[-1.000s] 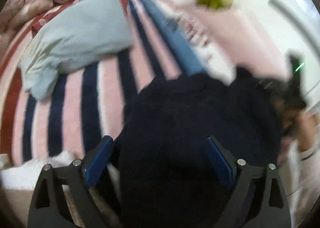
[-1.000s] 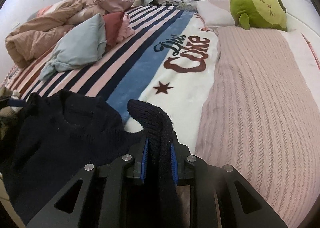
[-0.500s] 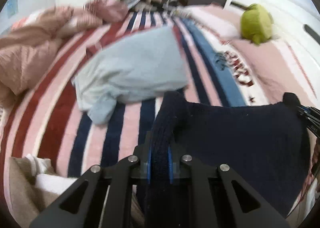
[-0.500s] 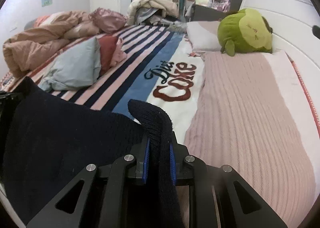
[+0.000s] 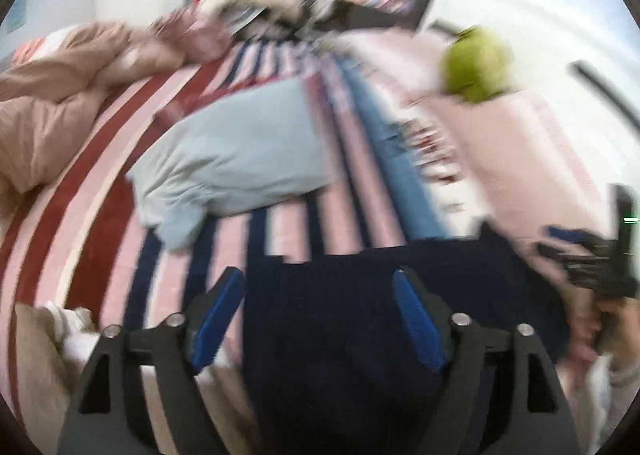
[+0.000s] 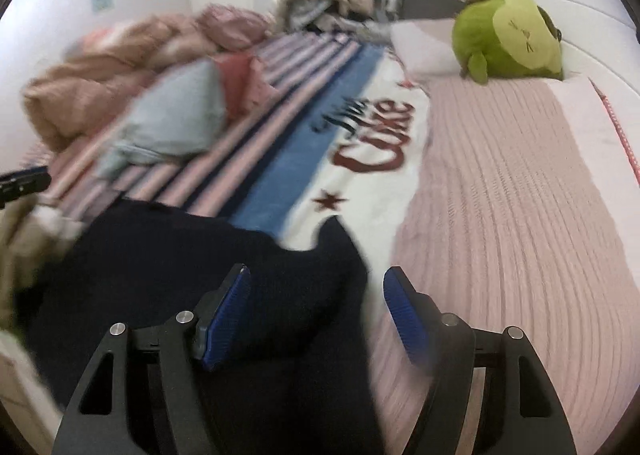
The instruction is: Fold small clothes
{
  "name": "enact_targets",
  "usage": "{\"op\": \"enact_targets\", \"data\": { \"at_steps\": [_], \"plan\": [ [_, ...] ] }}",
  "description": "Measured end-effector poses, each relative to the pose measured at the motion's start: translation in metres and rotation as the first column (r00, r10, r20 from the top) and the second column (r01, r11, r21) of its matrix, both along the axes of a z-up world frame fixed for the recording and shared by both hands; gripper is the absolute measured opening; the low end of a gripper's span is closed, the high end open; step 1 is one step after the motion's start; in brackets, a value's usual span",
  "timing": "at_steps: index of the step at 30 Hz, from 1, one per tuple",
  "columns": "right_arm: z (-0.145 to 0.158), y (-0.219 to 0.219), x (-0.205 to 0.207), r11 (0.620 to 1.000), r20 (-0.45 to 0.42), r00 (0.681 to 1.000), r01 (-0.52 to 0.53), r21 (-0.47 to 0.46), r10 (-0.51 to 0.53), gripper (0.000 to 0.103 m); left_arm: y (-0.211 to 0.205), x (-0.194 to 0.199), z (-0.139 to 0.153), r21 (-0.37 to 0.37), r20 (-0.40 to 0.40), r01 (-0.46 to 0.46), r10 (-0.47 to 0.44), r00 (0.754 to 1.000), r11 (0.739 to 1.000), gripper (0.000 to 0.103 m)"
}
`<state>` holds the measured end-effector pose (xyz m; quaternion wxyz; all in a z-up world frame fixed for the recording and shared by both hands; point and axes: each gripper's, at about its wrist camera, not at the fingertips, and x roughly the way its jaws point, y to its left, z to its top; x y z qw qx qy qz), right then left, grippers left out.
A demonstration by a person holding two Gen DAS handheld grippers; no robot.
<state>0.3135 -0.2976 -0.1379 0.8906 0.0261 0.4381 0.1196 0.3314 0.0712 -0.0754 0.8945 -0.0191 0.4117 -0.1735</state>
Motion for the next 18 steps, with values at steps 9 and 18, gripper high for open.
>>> {"op": "enact_targets", "data": {
  "at_steps": [9,18],
  "plan": [
    [0.000,0.068,-0.117,0.954,0.040,0.963,-0.271,0.129,0.268,0.022,0.008,-0.148,-0.016,-0.245,0.019,0.067,-0.064,0.998,0.967,0.094],
    [-0.050,0.091,-0.138,0.954,-0.059,0.956,-0.280,0.108,0.288,0.015,0.017,-0.181,-0.110,-0.410,-0.172,-0.105,0.036,0.984,0.906,0.095]
  ]
}}
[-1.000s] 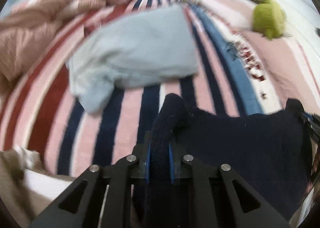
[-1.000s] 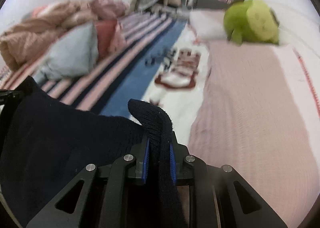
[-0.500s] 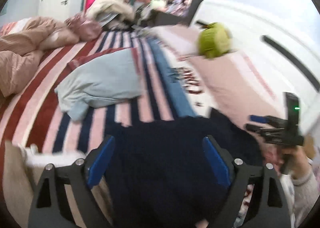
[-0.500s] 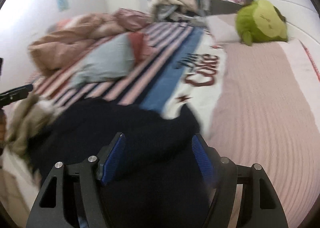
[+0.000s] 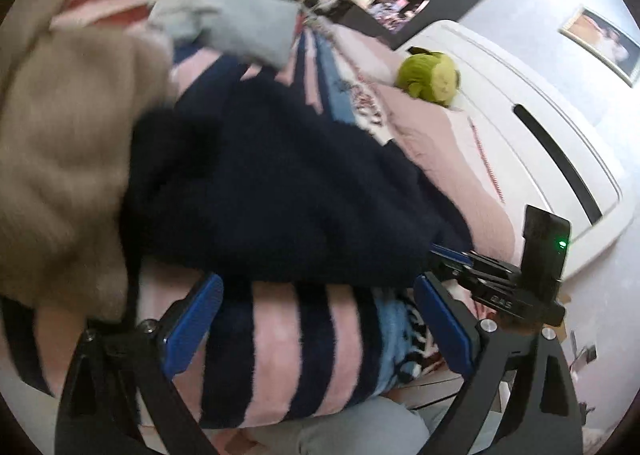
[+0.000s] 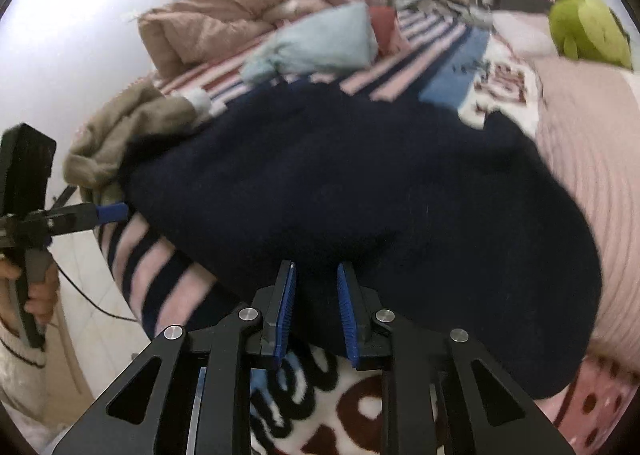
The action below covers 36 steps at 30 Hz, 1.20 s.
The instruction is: Fold small clothes
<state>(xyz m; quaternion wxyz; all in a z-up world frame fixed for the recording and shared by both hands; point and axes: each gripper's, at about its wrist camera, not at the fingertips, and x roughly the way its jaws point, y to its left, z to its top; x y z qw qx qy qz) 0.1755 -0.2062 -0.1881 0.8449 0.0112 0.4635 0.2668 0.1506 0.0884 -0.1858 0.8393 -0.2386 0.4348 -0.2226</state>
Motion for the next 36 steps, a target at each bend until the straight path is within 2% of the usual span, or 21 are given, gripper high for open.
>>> {"op": "enact_targets", "data": {
  "at_steps": [5,8,13,18,21,24,28,30,33,36],
  "plan": [
    [0.015,0.004,-0.006,1.000,0.060,0.998,-0.010,-0.006,0.010,0.017,0.000,0.018,-0.027,-0.082,-0.017,-0.089,0.088,0.996,0.993,0.095],
    [0.031,0.009,-0.006,0.998,0.095,0.995,-0.042,0.050,0.037,0.018,-0.002,0.030,-0.029,-0.091,0.001,-0.111,0.112,0.994,0.990,0.095],
    [0.032,0.029,0.011,0.995,0.102,0.991,-0.088,0.050,0.082,0.018,-0.013,0.054,-0.032,-0.113,0.028,-0.143,0.147,0.989,0.983,0.092],
    [0.024,0.042,0.025,0.991,0.101,0.989,-0.119,0.054,0.113,0.018,-0.011,0.071,-0.028,-0.120,0.056,-0.189,0.197,0.979,0.975,0.046],
    [0.010,0.046,0.032,0.990,0.049,0.992,-0.123,0.074,0.119,0.019,-0.014,0.072,-0.011,-0.122,0.131,-0.148,0.164,0.978,0.981,0.033],
    [-0.001,0.044,0.035,0.986,0.020,0.993,-0.118,0.116,0.117,0.019,-0.027,0.071,0.009,-0.103,0.208,-0.088,0.108,0.972,0.991,0.031],
    [0.000,0.036,0.034,0.982,0.013,0.994,-0.109,0.151,0.109,0.019,-0.048,0.069,0.033,-0.063,0.285,-0.020,0.037,0.958,0.998,0.030],
    [0.006,0.021,0.031,0.979,0.011,0.996,-0.093,0.184,0.092,0.026,-0.060,0.070,0.045,-0.013,0.317,0.003,0.002,0.949,1.000,0.030],
    [0.021,-0.019,0.017,0.970,0.054,0.999,-0.006,0.243,-0.007,0.040,-0.084,0.073,0.062,0.051,0.352,0.072,-0.085,0.932,0.996,0.030],
    [0.035,-0.069,-0.004,0.947,0.098,0.985,0.107,0.301,-0.143,0.041,-0.110,0.075,0.070,0.096,0.373,0.148,-0.173,0.911,0.984,0.030]
  ]
}}
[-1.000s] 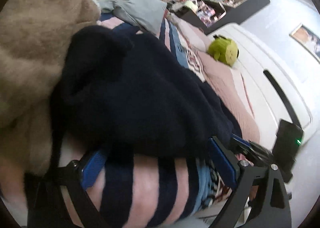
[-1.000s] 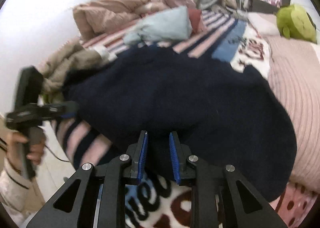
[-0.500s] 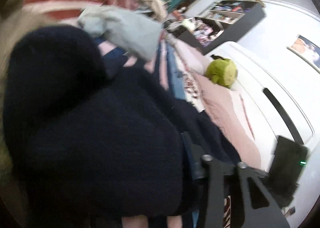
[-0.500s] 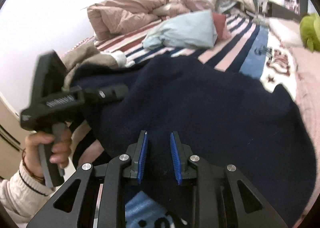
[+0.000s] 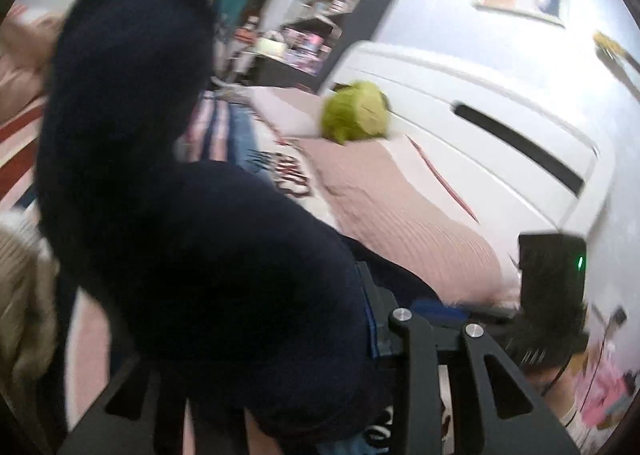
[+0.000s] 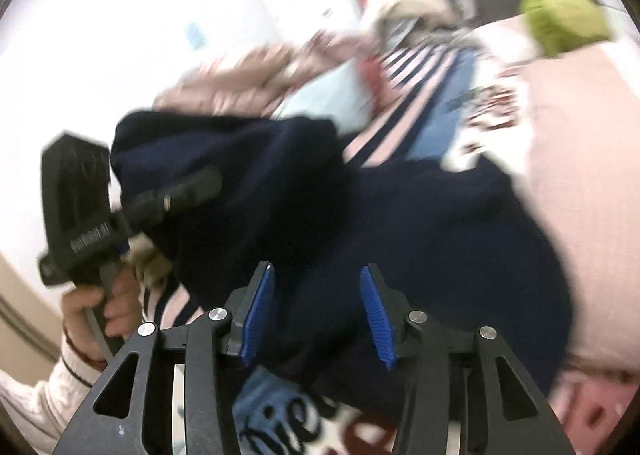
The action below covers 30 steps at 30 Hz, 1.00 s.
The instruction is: Fold small clothes
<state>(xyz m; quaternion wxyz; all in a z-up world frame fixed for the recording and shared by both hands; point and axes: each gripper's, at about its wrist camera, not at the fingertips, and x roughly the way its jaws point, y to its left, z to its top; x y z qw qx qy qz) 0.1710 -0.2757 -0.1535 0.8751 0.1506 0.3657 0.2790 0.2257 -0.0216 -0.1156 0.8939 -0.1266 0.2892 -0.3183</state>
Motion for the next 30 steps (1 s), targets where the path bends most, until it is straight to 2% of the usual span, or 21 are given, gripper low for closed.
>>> {"op": "enact_targets", "data": {
  "at_steps": [2,4,5,6,7,8,10,11,13,14,17,20,22,25,26,27,30],
  "plan": [
    [0.005,-0.029,-0.013,0.997,0.009,0.998,0.069,0.036,-0.070,0.042,-0.027,0.002,0.002,0.045,0.007,0.071,-0.071,0.997,0.996,0.030],
    [0.007,-0.055,-0.027,0.989,0.015,0.991,0.135,0.060,-0.136,0.044,-0.065,0.005,-0.002,0.140,-0.002,0.143,-0.145,0.990,0.980,0.030],
    [0.008,-0.063,-0.032,0.986,0.015,0.988,0.154,0.069,-0.155,0.044,-0.081,0.005,-0.006,0.191,-0.005,0.174,-0.177,0.984,0.966,0.030],
    [0.009,-0.073,-0.039,0.981,0.012,0.984,0.177,0.083,-0.179,0.044,-0.105,0.005,-0.014,0.272,-0.012,0.214,-0.219,0.976,0.938,0.033],
    [0.009,-0.079,-0.041,0.978,0.009,0.982,0.187,0.090,-0.188,0.044,-0.119,0.005,-0.019,0.311,-0.020,0.235,-0.241,0.970,0.921,0.036],
    [0.009,-0.084,-0.045,0.976,0.005,0.980,0.198,0.096,-0.199,0.044,-0.129,0.005,-0.024,0.335,-0.034,0.257,-0.261,0.965,0.906,0.043],
    [0.009,-0.088,-0.050,0.974,0.000,0.978,0.210,0.088,-0.210,0.045,-0.136,-0.001,-0.032,0.332,-0.059,0.308,-0.306,0.950,0.892,0.055],
    [0.009,-0.091,-0.052,0.973,-0.001,0.977,0.215,0.082,-0.215,0.045,-0.135,0.000,-0.031,0.321,-0.064,0.320,-0.316,0.946,0.892,0.064],
    [0.012,-0.095,-0.055,0.971,0.007,0.975,0.223,0.082,-0.224,0.045,-0.126,-0.003,-0.026,0.271,-0.071,0.343,-0.337,0.939,0.899,0.077],
    [0.016,-0.097,-0.058,0.972,0.020,0.975,0.219,0.086,-0.222,0.046,-0.120,-0.003,-0.024,0.250,-0.073,0.354,-0.347,0.935,0.901,0.080],
    [0.029,-0.086,-0.055,0.979,0.072,0.979,0.184,0.092,-0.190,0.054,-0.120,-0.006,-0.023,0.236,-0.078,0.370,-0.363,0.929,0.898,0.080],
    [0.040,-0.072,-0.037,0.983,0.088,0.986,0.127,0.135,-0.140,0.071,-0.125,-0.007,-0.027,0.233,-0.073,0.368,-0.362,0.929,0.900,0.080],
    [0.037,-0.059,-0.025,0.985,0.069,0.992,0.091,0.149,-0.102,0.071,-0.122,-0.009,-0.028,0.224,-0.063,0.367,-0.362,0.930,0.903,0.081],
    [0.020,-0.036,-0.007,0.990,-0.010,1.000,0.004,0.139,-0.003,0.071,-0.118,-0.009,-0.026,0.206,-0.055,0.369,-0.366,0.929,0.906,0.081],
    [0.013,-0.031,-0.003,0.989,-0.033,0.999,-0.012,0.146,0.017,0.057,-0.116,-0.009,-0.026,0.206,-0.054,0.370,-0.367,0.929,0.906,0.081],
    [0.009,-0.031,-0.002,0.989,-0.042,0.999,-0.003,0.146,0.009,0.031,-0.115,-0.010,-0.025,0.211,-0.055,0.369,-0.366,0.929,0.905,0.081],
    [0.000,-0.041,-0.001,0.978,-0.073,0.997,0.006,0.207,0.009,0.018,-0.099,-0.015,-0.019,0.200,-0.051,0.378,-0.375,0.926,0.904,0.082]
  ]
}}
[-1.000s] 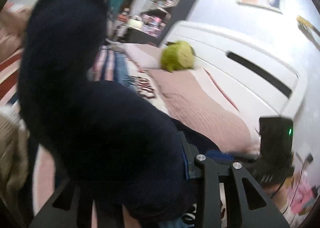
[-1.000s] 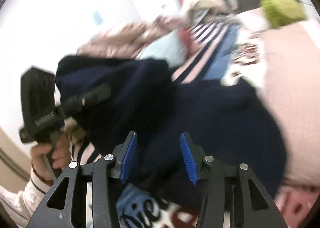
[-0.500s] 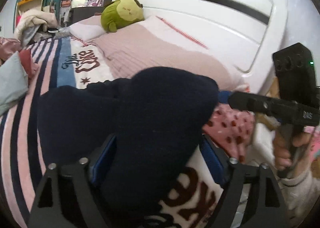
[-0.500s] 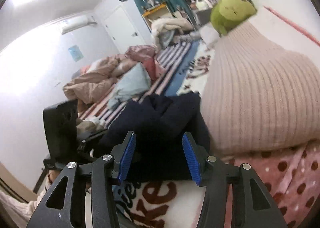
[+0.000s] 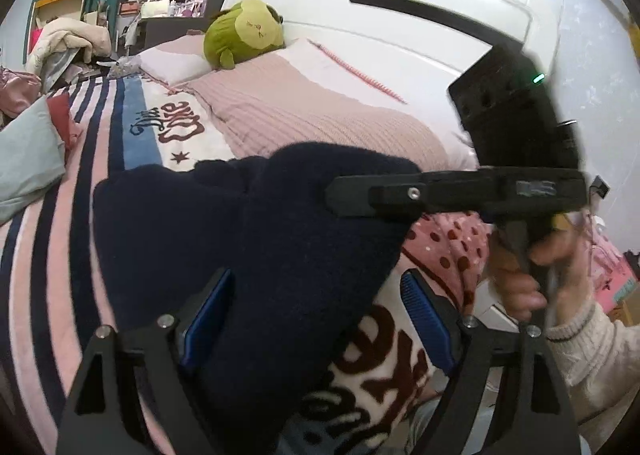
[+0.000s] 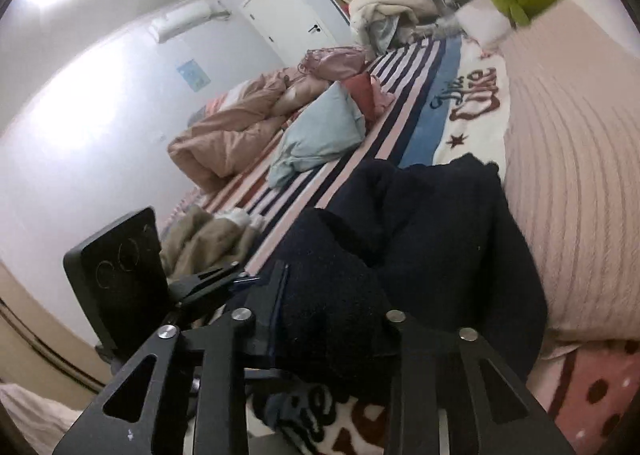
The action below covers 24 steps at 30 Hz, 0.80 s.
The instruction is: Fold small clothes
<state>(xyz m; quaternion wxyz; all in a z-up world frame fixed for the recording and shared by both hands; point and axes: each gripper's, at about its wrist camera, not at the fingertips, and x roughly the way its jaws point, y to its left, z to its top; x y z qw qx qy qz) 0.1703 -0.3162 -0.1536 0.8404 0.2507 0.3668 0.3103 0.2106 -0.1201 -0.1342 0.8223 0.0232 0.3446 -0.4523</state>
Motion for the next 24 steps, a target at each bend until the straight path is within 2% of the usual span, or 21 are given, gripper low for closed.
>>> {"op": "enact_targets", "data": {
  "at_steps": [2,4,7,9,11,14,15,17,20,21,22,24],
  "plan": [
    [-0.001,-0.005,-0.005,1.000,0.007,1.000,0.016,-0.021,-0.016,0.017,0.023,-0.003,0.006,-0.069,-0.016,0.012,-0.013,1.000,0.998,0.086],
    [0.000,-0.008,-0.010,0.998,0.013,1.000,0.029,-0.051,-0.029,0.017,0.053,-0.001,0.008,-0.151,-0.043,-0.043,0.037,0.998,0.988,0.090],
    [0.000,-0.012,-0.019,0.993,0.020,0.998,0.059,-0.103,-0.057,0.016,0.084,0.016,-0.011,-0.172,-0.149,-0.154,0.129,0.980,0.973,0.093],
    [-0.004,-0.018,-0.024,0.989,0.017,0.996,0.094,-0.116,-0.093,0.015,0.094,0.028,-0.029,-0.202,-0.233,-0.210,0.161,0.959,0.957,0.094],
    [-0.008,-0.023,-0.030,0.984,0.014,0.993,0.117,-0.135,-0.116,0.014,0.100,0.040,-0.049,-0.268,-0.333,-0.260,0.165,0.929,0.928,0.095],
    [-0.016,-0.029,-0.040,0.976,0.006,0.990,0.137,-0.168,-0.139,0.013,0.089,0.058,-0.075,-0.366,-0.461,-0.253,0.062,0.885,0.895,0.096],
    [-0.019,-0.032,-0.044,0.973,0.002,0.989,0.146,-0.179,-0.148,0.013,0.085,0.059,-0.077,-0.373,-0.471,-0.256,0.056,0.880,0.892,0.099],
    [-0.024,-0.040,-0.049,0.971,-0.007,0.986,0.162,-0.177,-0.166,0.013,0.068,0.066,-0.079,-0.361,-0.479,-0.240,0.041,0.877,0.901,0.102],
    [-0.028,-0.052,-0.054,0.959,-0.006,0.980,0.194,-0.206,-0.200,0.013,0.046,0.077,-0.083,-0.350,-0.507,-0.232,0.025,0.862,0.908,0.102],
    [-0.029,-0.054,-0.055,0.956,-0.006,0.978,0.202,-0.214,-0.208,0.013,0.041,0.076,-0.081,-0.337,-0.500,-0.236,0.039,0.865,0.912,0.102],
    [-0.030,-0.056,-0.056,0.956,-0.011,0.978,0.204,-0.212,-0.211,0.013,0.037,0.075,-0.077,-0.324,-0.488,-0.241,0.057,0.871,0.915,0.097],
    [-0.033,-0.058,-0.056,0.957,-0.020,0.978,0.201,-0.210,-0.210,0.013,0.036,0.070,-0.070,-0.312,-0.465,-0.249,0.081,0.881,0.917,0.081]
  ]
}}
